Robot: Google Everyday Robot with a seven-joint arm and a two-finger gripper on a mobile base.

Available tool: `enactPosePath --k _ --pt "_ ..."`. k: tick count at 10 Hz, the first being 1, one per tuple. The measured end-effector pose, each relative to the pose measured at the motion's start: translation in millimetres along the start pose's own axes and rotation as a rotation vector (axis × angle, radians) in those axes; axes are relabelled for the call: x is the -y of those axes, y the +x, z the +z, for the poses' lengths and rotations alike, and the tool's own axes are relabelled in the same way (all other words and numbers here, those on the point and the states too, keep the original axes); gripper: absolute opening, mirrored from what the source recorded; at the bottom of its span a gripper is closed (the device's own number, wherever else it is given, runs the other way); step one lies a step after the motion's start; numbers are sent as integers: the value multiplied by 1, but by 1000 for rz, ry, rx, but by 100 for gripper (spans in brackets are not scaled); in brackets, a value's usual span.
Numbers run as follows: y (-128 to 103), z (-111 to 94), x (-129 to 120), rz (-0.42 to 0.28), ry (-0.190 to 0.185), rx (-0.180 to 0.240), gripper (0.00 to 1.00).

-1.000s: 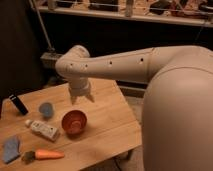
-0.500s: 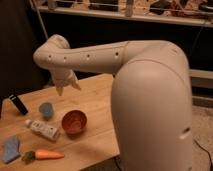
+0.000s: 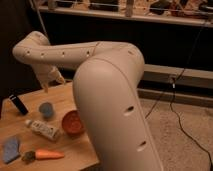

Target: Knock the eraser over

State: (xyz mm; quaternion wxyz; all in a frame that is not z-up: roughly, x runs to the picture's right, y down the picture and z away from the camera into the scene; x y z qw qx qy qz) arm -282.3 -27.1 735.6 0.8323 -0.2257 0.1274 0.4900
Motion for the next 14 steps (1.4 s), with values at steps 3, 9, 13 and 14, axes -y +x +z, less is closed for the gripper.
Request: enactPosePath --k 3,9,13,14 --pt "-29 3 -46 -105 -19 -3 65" --pt "-42 7 -134 -312 -83 -30 65" --pt "-64 20 -123 -295 -25 -14 37" --pt "-66 20 -118 -285 -21 -11 32"
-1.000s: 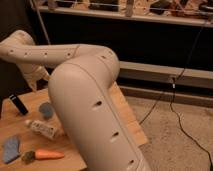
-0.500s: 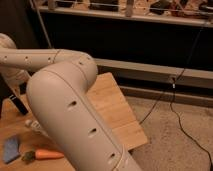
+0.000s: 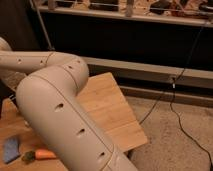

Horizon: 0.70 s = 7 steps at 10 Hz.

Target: Knock the eraser over

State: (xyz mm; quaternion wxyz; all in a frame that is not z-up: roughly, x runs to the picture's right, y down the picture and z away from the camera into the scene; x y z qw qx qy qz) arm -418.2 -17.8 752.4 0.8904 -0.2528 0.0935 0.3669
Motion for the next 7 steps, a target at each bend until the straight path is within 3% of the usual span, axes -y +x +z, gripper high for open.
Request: enactPosePath --k 2,3,5,7 --pt "-9 4 21 27 2 38 9" --pt "-11 6 28 29 -2 51 2" --pt "-16 16 36 20 -20 64 0" --pt "-22 31 36 12 -62 68 0"
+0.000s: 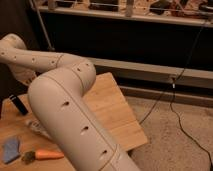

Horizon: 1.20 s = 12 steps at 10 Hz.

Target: Knock the eraser over

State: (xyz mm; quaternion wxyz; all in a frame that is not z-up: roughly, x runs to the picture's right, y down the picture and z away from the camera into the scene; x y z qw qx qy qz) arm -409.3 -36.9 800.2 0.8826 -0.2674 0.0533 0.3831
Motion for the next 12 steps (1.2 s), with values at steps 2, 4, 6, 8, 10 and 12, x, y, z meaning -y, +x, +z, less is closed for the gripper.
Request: enactPosePath --k 2,4,6,8,10,12 --pt "-8 18 10 9 1 0 0" --pt "-13 31 14 9 26 -13 0" --pt "-19 46 11 -8 71 -29 0" --pt "-23 56 8 -21 103 -44 0" --pt "-28 65 1 -32 124 -56 0" --pt "-33 74 -12 -57 137 -64 0"
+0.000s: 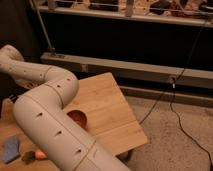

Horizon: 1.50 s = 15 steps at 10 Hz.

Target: Knock the eraser over

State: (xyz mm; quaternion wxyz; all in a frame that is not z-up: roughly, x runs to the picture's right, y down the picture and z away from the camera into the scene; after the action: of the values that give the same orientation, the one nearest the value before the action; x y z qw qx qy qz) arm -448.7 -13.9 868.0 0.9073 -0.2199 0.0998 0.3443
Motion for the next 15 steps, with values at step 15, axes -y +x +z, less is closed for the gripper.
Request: enactPosePath --k 15 --pt "26 -90 -101 -172 -639 -18 0"
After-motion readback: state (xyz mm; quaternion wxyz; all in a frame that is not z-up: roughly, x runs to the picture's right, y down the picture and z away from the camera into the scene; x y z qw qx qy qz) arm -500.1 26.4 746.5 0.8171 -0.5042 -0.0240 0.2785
